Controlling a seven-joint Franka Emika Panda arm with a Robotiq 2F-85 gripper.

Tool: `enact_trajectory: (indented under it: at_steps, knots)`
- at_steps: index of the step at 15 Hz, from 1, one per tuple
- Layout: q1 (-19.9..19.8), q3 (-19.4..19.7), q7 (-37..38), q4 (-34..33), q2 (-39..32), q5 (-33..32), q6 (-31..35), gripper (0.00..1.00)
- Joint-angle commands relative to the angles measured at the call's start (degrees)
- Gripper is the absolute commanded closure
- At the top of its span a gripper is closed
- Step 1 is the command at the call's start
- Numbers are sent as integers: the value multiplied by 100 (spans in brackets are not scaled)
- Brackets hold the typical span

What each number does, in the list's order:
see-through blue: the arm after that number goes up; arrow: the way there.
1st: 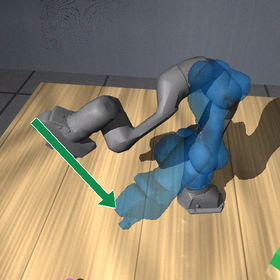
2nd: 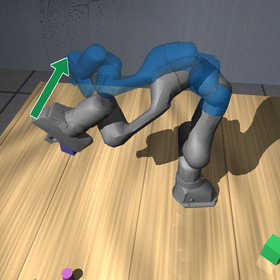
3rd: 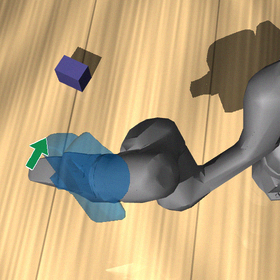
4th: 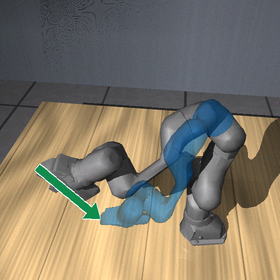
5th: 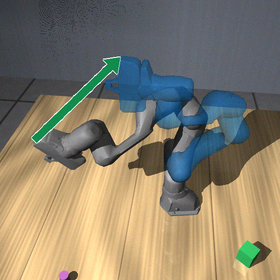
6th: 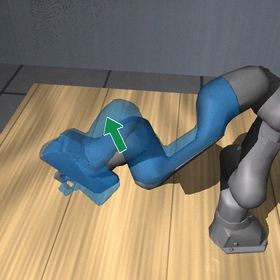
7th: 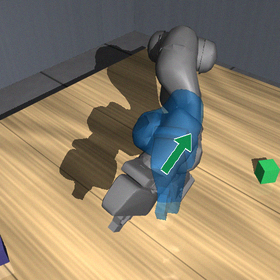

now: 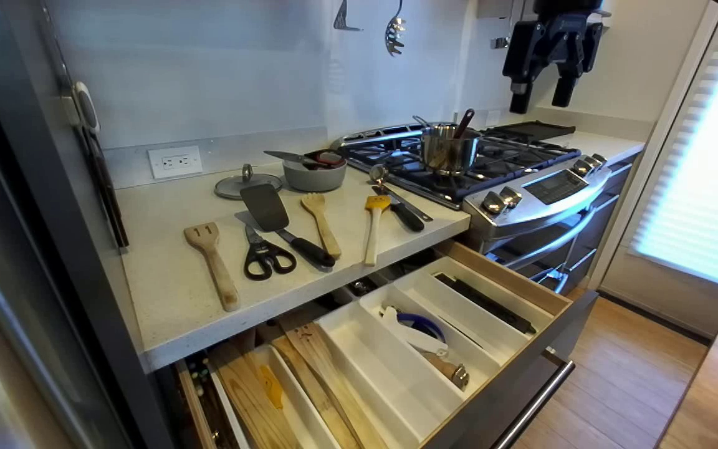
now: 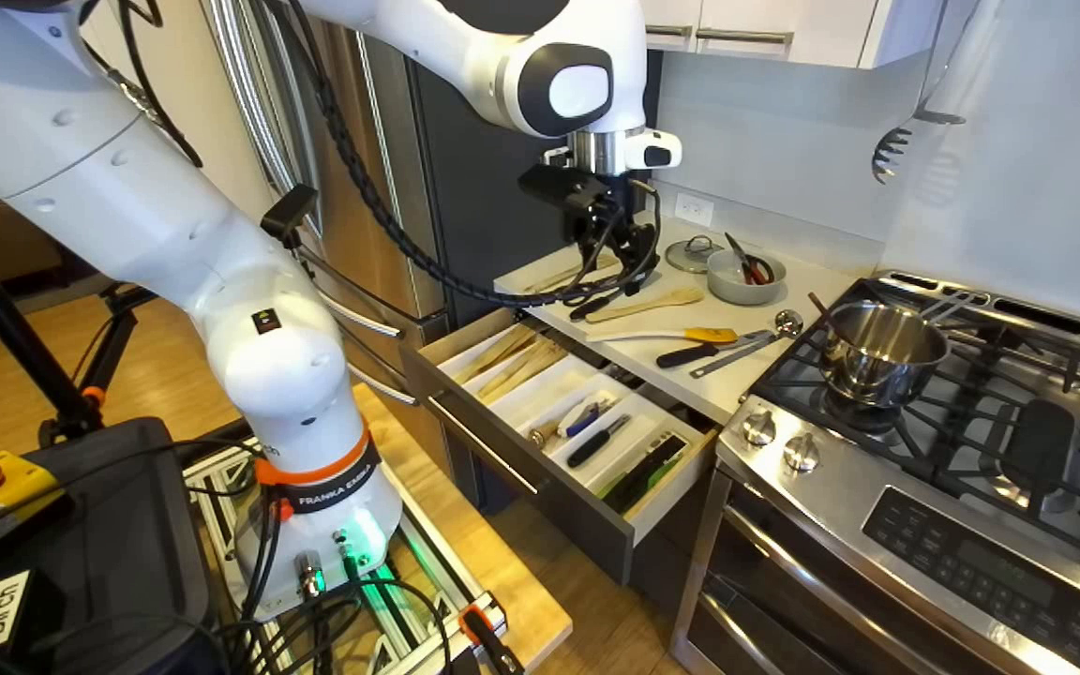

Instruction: Pick up the yellow and white spatula and put it in the silver pot

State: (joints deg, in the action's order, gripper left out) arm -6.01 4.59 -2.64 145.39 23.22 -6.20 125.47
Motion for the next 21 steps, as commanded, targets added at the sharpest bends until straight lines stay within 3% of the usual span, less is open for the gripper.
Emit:
enact_trajectory:
  at_steps: [1, 5, 7, 11, 13, 14, 18, 21]
  knots:
    - [40, 25, 47, -41, -47, 123, 35, 0]
    - [14, -315, 1069, -695, -851, 49, 782, 0]
    - [77, -468, 1424, -1255, -1422, 66, 816, 0]
    - [372, -671, 1891, -2494, -2790, 247, 268, 0]
    - [484, -644, 1717, -3103, -3490, 555, -253, 0]
    - [504, -586, 1762, -2365, -2715, 310, 189, 0]
    - [585, -561, 1745, -3015, -3522, 485, -20, 0]
    - [682, -537, 2491, -2882, -3676, 661, 771, 0]
